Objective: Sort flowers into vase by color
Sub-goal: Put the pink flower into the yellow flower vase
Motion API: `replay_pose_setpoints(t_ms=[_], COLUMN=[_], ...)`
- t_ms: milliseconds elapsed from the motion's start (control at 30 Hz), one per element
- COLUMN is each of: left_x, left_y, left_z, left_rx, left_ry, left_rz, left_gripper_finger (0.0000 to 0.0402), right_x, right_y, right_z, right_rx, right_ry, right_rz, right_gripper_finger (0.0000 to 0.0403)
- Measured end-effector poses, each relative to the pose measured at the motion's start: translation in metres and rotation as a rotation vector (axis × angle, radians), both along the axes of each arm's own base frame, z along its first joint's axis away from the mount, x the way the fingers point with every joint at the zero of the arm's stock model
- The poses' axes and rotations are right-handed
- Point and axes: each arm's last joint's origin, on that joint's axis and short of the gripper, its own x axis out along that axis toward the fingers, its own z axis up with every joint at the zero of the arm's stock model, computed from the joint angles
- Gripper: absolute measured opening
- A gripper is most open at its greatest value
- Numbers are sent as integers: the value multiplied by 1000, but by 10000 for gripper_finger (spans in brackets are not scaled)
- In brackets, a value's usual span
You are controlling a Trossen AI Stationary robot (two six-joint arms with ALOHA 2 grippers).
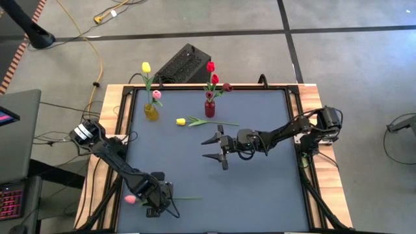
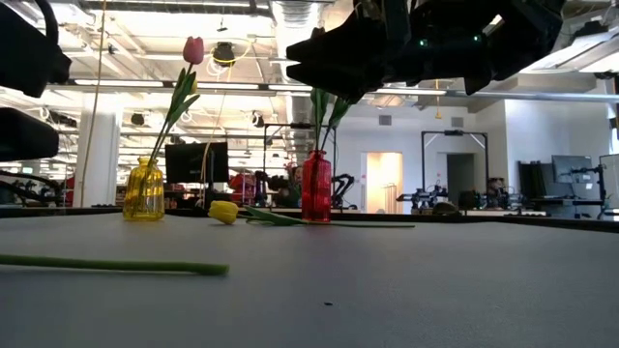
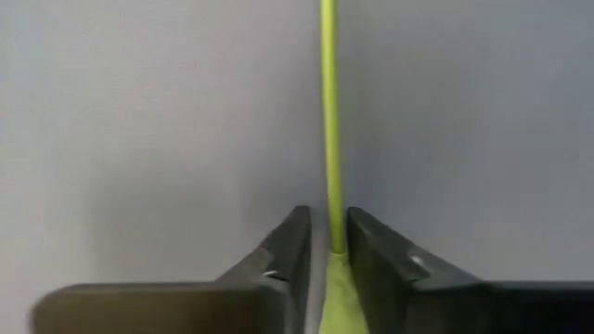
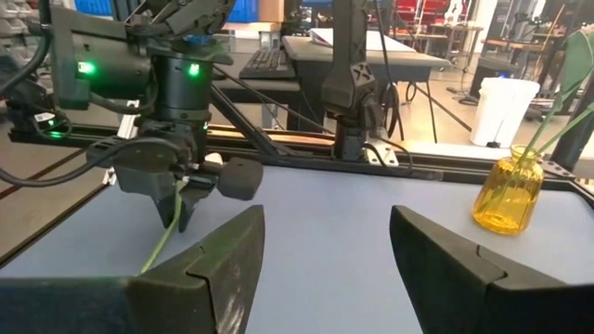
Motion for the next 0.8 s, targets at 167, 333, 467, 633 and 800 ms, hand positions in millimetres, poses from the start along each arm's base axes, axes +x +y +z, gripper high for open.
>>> replay_pose_setpoints(t_ms=[167,333,467,633,800], left_x=[2,14,29,47,59], left_y=[3,8,20,44,67], left_z=[0,7,15,18,18], left_rx=[28,102,185,122,30], left_ry=[-21,-108,-173,-116,-47], left_rz=[13,-12,89,258,388], left_gripper_finger=[7,4,3,3,2], right_x=[0,0,0,-3,-8], right_y=[0,0,4,20,37], right_z=[0,0,0,-1,-13], right_rx=[1,3,4,-119,-398], right_ry=[0,0,-1,-16,66], right_rz=[0,0,42,160,187], right_gripper_finger=[260,260,260,260,260])
